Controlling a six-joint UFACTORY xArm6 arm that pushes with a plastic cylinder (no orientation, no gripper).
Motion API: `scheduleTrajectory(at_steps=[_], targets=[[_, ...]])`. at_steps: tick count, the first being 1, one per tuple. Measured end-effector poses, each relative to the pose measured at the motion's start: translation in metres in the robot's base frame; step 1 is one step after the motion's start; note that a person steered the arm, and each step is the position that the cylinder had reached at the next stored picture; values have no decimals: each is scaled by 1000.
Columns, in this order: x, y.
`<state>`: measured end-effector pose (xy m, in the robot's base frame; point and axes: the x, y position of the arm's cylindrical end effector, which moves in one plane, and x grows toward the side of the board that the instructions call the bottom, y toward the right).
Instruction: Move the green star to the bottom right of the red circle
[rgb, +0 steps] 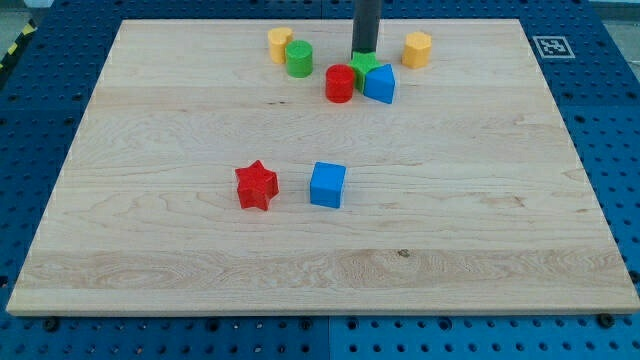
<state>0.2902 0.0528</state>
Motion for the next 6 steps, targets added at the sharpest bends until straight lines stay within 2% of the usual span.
scheduleTrajectory(at_steps=[4,6], targets=[[91,-6],[100,38]])
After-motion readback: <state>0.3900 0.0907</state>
